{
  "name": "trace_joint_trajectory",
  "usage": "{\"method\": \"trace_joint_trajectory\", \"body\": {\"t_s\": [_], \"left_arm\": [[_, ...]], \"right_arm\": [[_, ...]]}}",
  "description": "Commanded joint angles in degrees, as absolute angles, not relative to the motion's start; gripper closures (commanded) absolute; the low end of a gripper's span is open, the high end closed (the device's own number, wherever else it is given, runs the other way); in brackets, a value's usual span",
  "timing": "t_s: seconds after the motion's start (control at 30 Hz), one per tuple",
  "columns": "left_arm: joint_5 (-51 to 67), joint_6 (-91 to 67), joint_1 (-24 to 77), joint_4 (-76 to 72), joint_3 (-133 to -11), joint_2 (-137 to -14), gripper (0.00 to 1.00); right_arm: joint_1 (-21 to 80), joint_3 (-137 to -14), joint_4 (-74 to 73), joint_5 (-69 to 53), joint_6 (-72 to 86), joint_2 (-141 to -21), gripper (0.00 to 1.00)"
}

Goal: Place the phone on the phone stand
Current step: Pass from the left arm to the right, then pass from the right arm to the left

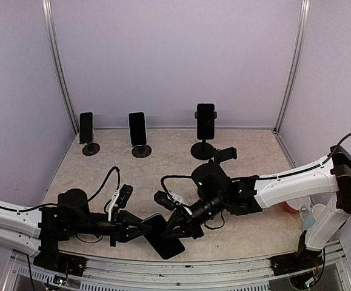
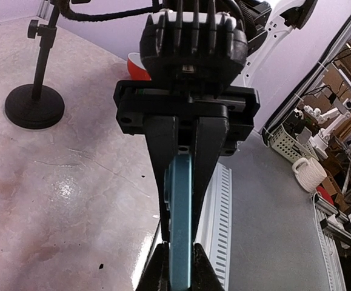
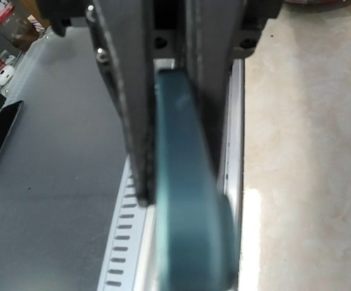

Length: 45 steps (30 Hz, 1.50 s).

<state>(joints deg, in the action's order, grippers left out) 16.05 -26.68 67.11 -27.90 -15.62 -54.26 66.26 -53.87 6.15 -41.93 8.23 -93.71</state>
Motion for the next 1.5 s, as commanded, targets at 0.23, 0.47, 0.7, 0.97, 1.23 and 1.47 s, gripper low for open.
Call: {"method": "trace_joint_trajectory", "body": {"t_s": [0.23, 0.47, 0.7, 0.97, 1.23, 1.47], "left_arm": [[14.02, -28.65, 66.8, -31.82, -17.75, -54.24, 0.48], [13.55, -28.93, 66.91, -32.45, -17.34, -54.14, 0.21], [12.92, -29.1, 67.4, -33.11, -17.14, -54.47, 0.04], [12.93, -29.1, 68.17, -34.16, -17.27, -55.62, 0.01], [13.16, -28.87, 68.71, -34.61, -17.49, -56.38, 0.02], [14.06, -28.76, 68.99, -35.83, -17.66, -57.74, 0.06]], "right_arm": [[65.26, -53.37, 9.6, -38.12, 7.01, -92.37, 1.0], [63.73, -48.83, 15.51, -34.74, 8.65, -87.46, 1.0], [63.63, -44.56, 21.48, -31.49, 9.69, -82.71, 1.0], [63.63, -41.17, 30.07, -32.3, 13.03, -80.33, 1.0], [63.63, -39.16, 42.02, -35.81, 19.31, -80.94, 1.0], [63.63, -37.62, 53.0, -34.2, 26.61, -83.23, 1.0]]}}
